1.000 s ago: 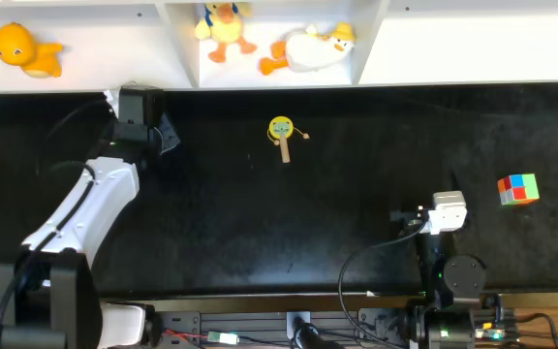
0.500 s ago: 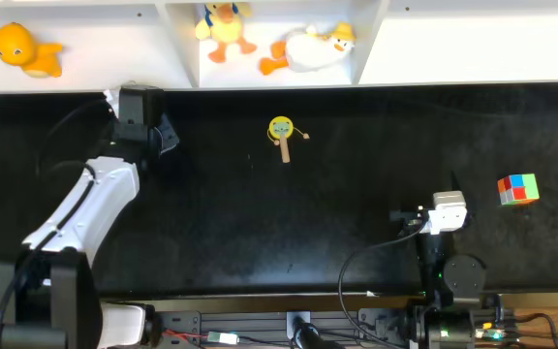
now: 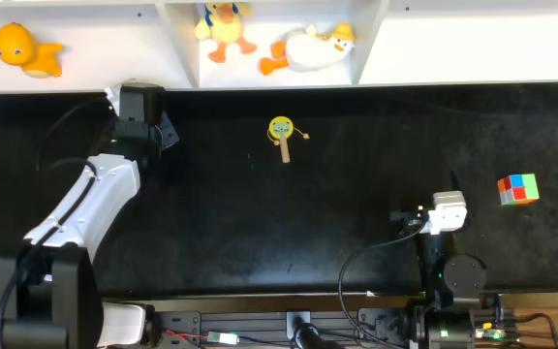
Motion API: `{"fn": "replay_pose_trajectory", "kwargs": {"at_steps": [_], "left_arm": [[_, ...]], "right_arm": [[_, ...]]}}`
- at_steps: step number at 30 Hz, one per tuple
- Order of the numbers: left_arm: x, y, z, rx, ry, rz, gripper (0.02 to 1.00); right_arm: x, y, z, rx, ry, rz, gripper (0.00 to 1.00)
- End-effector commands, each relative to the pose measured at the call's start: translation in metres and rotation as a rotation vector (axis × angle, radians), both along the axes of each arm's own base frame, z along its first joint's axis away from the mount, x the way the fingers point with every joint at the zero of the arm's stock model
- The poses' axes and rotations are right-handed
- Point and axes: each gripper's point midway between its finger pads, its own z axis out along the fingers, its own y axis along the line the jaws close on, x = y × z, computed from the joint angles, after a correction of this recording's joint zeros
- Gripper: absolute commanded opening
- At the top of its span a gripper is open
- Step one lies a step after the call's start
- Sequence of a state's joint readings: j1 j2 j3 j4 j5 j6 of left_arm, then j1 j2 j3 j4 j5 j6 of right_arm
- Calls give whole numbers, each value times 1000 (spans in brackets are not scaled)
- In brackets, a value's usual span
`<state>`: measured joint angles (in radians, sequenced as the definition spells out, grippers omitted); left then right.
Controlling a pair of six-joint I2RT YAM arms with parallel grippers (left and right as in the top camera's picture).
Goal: Store Toys
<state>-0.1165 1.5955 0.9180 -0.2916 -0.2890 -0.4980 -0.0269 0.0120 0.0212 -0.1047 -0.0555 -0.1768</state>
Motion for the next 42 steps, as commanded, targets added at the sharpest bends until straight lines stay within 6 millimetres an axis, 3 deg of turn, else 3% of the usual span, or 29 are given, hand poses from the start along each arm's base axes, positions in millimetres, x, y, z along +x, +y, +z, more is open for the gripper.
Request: {"fn": "replay_pose_trajectory", "kwargs": {"at_steps": [1,8,15,27,35,42], "left_arm": [[2,-1,1,6,1,-4,347],[1,-1,1,6,7,-4,253],[-6,0,2,9,27,-3,229],[-23,10,44,76,-15,-26,222],[-22,10,70,106,-80,-66,209],[-17,10,79,108,-122,-71,209]], "right_arm": [[0,-1,1,1,-10,-4,996],[0,-1,1,1,-10,-4,996],[0,-1,1,1,-10,-4,993],[0,-1,1,1,-10,-4,996],[0,-1,1,1,-10,-4,996],[0,-1,1,1,-10,-4,996]]}}
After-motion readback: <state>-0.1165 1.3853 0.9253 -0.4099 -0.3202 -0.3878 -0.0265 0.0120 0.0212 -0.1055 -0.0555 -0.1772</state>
